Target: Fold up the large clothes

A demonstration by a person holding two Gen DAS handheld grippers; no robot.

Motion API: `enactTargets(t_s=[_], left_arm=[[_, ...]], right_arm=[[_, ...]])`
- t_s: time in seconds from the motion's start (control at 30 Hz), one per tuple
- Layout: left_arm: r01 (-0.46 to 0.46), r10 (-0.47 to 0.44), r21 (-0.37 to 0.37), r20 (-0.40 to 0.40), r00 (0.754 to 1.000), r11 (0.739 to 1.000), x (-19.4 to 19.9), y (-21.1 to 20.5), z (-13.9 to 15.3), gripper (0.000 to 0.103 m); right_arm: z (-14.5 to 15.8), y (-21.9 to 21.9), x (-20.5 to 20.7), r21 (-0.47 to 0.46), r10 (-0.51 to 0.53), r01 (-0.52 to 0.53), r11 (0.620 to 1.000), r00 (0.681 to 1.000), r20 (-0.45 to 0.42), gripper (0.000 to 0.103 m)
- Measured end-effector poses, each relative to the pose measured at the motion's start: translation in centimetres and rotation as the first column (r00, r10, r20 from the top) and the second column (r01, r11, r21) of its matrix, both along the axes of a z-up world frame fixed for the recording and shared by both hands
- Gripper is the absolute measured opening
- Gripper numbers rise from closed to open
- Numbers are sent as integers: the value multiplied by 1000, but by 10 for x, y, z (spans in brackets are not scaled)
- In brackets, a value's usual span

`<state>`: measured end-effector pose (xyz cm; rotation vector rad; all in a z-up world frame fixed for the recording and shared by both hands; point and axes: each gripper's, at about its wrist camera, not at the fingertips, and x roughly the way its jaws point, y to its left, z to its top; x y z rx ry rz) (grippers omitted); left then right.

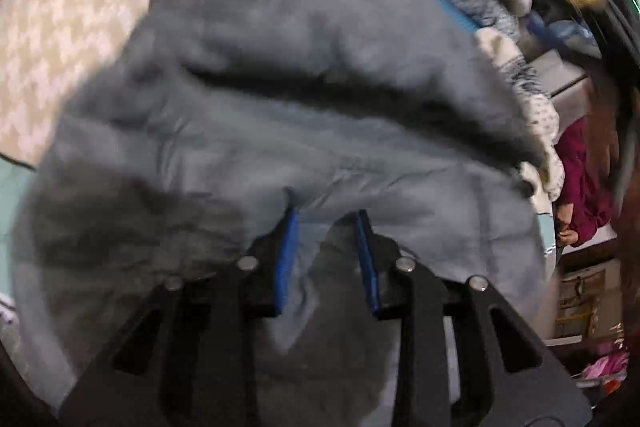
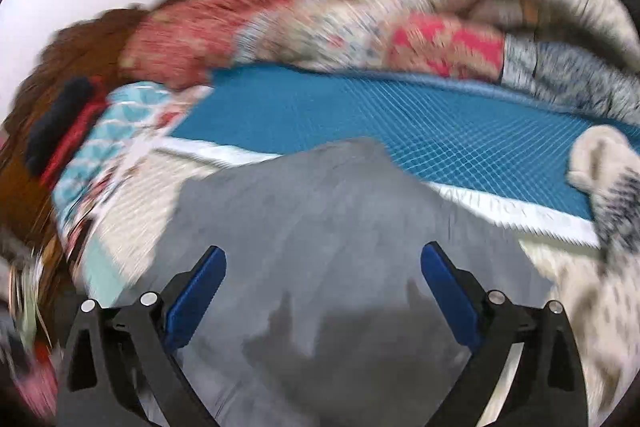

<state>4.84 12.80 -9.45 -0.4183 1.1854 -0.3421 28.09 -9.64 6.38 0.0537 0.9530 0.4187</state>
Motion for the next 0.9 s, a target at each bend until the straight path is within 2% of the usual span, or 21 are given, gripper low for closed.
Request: enactTargets(t_s=[0.03, 0.07, 0.2, 0.27, 0.33, 0.37, 0.4, 0.43, 0.47, 0.53, 0.63, 0.67, 0.77, 0.9], left_arm=[[-8, 7, -26, -15, 1000, 1000, 3, 3, -6, 28], [-11, 10, -37, -23, 1000, 999, 6, 4, -8, 28], [4, -4, -17, -25, 1000, 1000, 6, 0, -6, 28], [11, -11, 7, -12, 1000, 1000, 4, -4, -3, 28], [17, -17, 23, -1, 1000, 1000, 2, -7, -3, 28], [20, -20, 29, 2, 1000, 999, 2, -8, -3, 28], [21, -21, 30, 1, 1000, 999, 2, -8, -3, 28], [20, -20, 28, -1, 1000, 999, 3, -8, -2, 28], [15, -15, 21, -3, 1000, 1000, 2, -6, -2, 28], [1, -1, 16, 2, 1000, 1000, 0, -2, 1, 28], [-27, 26, 27, 36, 999, 999, -11, 5, 14, 28], [-36, 35, 22, 49, 998, 999, -16, 10, 20, 28], [-58, 58, -7, 94, 994, 998, -37, 23, 41, 28], [-80, 76, 20, 167, 983, 997, -69, 39, 73, 28]], right_arm=[[-5, 1, 24, 4, -9, 9, 1000, 1000, -30, 99], [-18, 6, 68, -18, -42, 41, 999, 996, -76, 99], [-63, 17, 154, -33, -114, 110, 993, 974, -193, 99], [-88, 24, 175, -11, -114, 116, 993, 952, -283, 84], [-113, 35, 182, 1, -101, 109, 994, 928, -359, 45], [-118, 40, 179, -11, -89, 91, 996, 928, -362, 35], [-114, 44, 172, -8, -58, 59, 998, 942, -329, 22], [-102, 46, 163, -7, -37, 36, 999, 961, -275, 16], [-82, 46, 145, 7, -5, 7, 1000, 980, -199, 15], [-51, 45, 110, 58, 52, -46, 997, 992, -118, 14], [-1, 44, 29, 63, 155, -155, 986, 988, 8, 14], [15, 45, -14, 32, 205, -207, 978, 977, 60, 14], [35, 48, -104, -13, 287, -288, 958, 948, 140, 14], [26, 53, -201, -12, 322, -324, 946, 934, 154, 14]])
